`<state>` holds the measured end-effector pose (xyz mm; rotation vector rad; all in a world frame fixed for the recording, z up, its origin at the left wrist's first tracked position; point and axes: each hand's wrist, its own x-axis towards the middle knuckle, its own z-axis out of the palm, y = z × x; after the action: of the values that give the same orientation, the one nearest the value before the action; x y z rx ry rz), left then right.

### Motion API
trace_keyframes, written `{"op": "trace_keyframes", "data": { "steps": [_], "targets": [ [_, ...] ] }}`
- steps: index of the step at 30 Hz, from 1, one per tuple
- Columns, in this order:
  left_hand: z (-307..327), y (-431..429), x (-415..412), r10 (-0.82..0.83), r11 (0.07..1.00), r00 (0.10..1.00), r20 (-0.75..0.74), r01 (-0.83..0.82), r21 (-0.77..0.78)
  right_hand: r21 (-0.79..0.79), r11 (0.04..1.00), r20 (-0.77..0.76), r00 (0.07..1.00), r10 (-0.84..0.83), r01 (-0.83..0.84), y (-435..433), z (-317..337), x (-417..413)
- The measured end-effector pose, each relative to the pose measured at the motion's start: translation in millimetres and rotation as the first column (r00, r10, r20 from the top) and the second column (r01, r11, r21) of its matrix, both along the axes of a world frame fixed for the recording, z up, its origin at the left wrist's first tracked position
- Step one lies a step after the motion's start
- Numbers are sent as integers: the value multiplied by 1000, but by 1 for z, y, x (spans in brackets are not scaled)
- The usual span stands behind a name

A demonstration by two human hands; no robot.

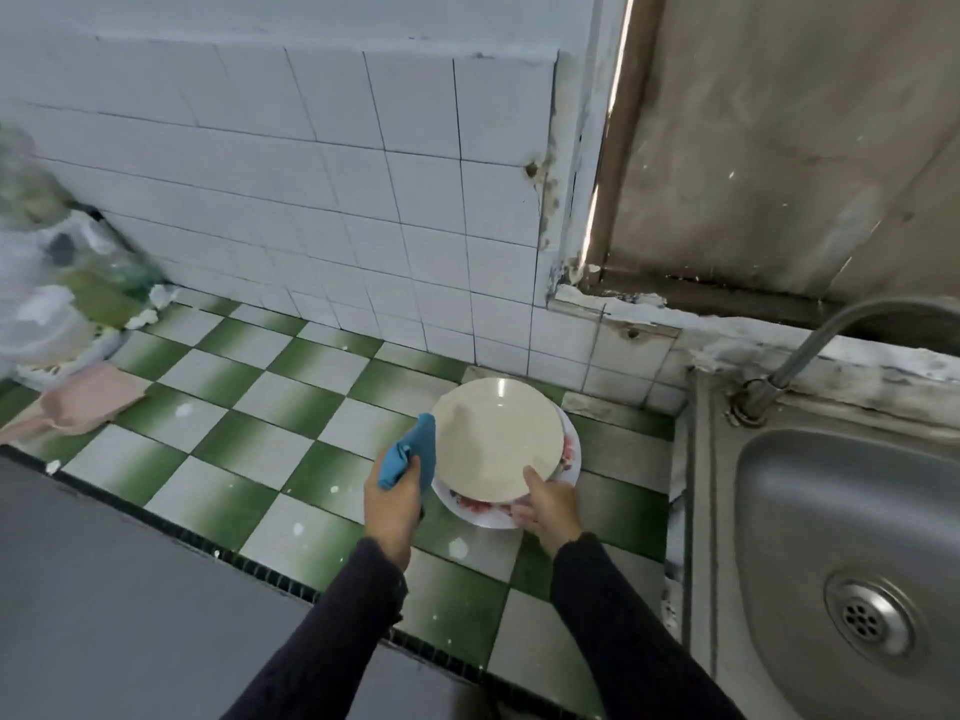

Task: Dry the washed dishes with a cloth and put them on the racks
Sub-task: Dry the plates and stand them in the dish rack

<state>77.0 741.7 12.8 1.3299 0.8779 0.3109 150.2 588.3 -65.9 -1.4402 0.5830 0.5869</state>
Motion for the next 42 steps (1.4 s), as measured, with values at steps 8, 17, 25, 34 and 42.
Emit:
{"op": "trace_keyframes", "data": {
  "steps": [8,17,25,34,42],
  "targets": [
    [-15,31,16,-116,992,993,16,115,48,-133,987,65,995,-79,88,0,-69,23],
    [-13,53,34,-332,942,940,74,334,-19,5,949,94,944,-315,316,3,31,-5],
    [-1,86,38,-466,870,874,140,481,-109,-112,917,217,910,-353,382,21,66,-16],
    [-4,122,28,-533,831,832,150,549,-90,-170,871,230,878,-420,461,55,65,-18],
    [-12,145,24,-568,808,809,153,583,-86,-322,777,305,836,-456,541,77,65,-22]
  ]
}}
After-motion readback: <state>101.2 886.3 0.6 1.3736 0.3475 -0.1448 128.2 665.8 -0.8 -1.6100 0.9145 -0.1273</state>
